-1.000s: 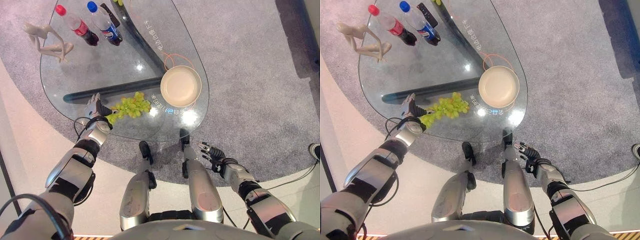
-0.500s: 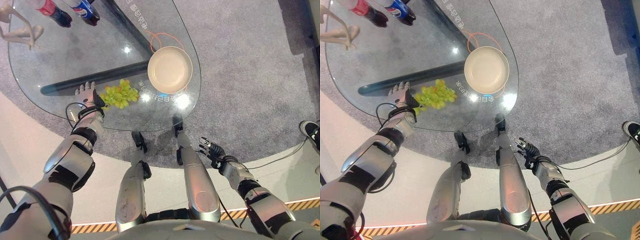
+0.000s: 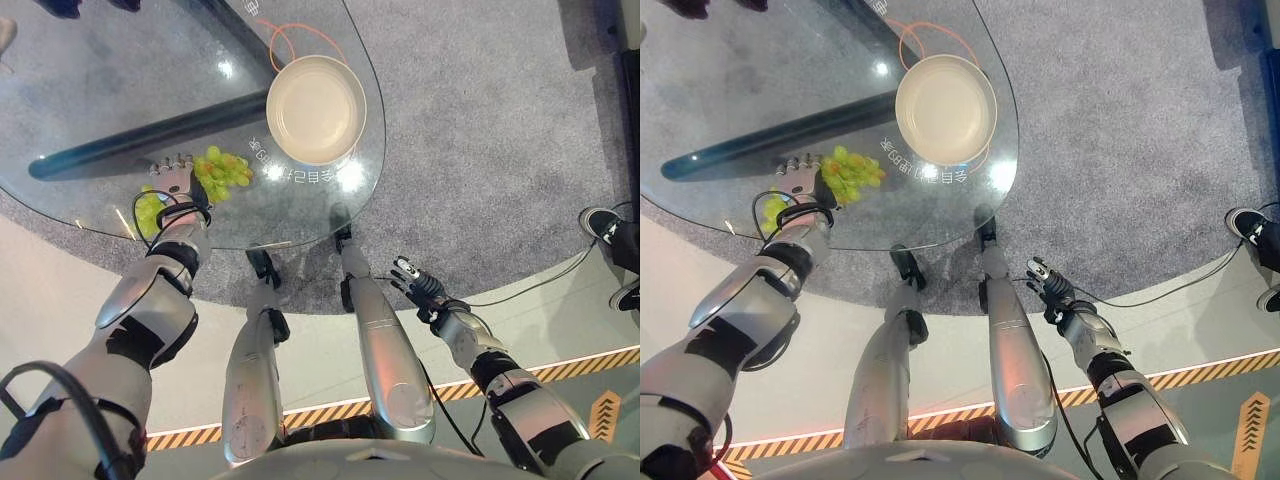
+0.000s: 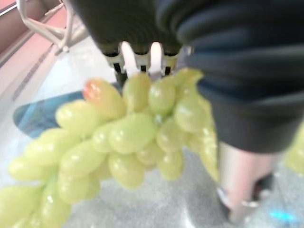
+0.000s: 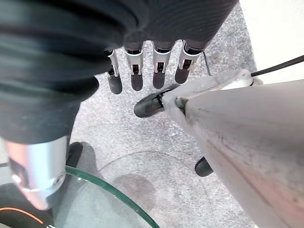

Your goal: Pick up fruits into the plate

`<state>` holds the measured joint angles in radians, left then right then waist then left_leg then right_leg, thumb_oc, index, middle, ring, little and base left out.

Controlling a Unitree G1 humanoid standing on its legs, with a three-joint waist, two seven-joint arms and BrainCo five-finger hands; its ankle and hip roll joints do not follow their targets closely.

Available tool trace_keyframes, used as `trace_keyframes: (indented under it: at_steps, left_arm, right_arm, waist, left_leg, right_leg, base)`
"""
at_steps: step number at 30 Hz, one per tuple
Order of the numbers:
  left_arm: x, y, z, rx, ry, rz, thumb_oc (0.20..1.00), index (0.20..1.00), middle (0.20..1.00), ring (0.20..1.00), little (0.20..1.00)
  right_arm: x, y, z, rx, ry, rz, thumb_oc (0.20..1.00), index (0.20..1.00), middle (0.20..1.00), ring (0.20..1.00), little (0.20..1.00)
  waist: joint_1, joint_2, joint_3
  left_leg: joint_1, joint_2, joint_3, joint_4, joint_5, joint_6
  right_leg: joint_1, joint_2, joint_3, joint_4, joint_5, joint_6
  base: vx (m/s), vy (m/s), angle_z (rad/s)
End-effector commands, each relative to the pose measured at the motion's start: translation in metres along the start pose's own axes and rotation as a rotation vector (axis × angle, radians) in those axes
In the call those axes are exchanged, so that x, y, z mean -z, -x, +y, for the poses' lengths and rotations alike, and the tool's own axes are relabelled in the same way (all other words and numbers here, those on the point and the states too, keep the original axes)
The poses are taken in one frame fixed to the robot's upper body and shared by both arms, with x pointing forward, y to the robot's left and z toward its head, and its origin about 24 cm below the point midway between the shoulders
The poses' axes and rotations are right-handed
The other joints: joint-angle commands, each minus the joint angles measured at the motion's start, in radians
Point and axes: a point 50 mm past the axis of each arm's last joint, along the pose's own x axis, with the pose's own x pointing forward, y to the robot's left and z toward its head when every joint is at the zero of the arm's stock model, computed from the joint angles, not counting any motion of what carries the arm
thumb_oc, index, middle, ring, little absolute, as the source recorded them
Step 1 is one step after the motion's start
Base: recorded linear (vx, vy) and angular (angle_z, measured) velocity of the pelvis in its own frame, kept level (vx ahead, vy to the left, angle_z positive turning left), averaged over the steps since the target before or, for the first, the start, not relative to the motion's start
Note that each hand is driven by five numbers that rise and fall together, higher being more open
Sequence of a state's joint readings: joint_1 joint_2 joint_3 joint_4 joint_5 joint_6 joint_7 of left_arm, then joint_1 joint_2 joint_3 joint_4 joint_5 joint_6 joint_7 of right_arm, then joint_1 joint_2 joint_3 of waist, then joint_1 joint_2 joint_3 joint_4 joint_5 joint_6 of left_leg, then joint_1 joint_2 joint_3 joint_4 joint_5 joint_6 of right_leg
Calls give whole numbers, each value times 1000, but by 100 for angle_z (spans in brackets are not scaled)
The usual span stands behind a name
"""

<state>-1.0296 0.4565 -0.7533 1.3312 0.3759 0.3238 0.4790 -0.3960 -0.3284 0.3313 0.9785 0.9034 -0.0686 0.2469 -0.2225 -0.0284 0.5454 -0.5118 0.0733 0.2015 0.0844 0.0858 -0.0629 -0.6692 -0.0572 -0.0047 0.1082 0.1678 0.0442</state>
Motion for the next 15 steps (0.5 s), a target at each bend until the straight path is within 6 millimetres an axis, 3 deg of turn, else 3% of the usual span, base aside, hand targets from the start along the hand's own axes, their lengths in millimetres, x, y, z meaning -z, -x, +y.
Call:
trace_keyframes:
  at_steps: [1, 15]
  left_arm:
    - [24, -1, -2, 1, -94, 89, 200, 200, 200, 200, 200]
    - [28, -1, -3, -15, -119, 91, 200, 200, 200, 200, 200]
  right_arm:
    - [15, 2, 11, -59, -71, -6, 1000, 1000, 1000, 1000, 1000]
    - [17, 3, 14, -82, -106, -19, 1000, 1000, 1000, 1000, 1000]
  waist:
    - [1, -51, -25]
    - [0, -53, -25]
  left_leg:
    - [-120, -36, -61, 133, -91, 7]
    - [-126, -42, -73, 134, -94, 5]
  right_leg:
    - [-64, 99, 14, 161, -156, -6]
    - [-73, 102, 14, 163, -150, -7]
  base:
    - [-4, -40, -1]
    - [0, -4, 0]
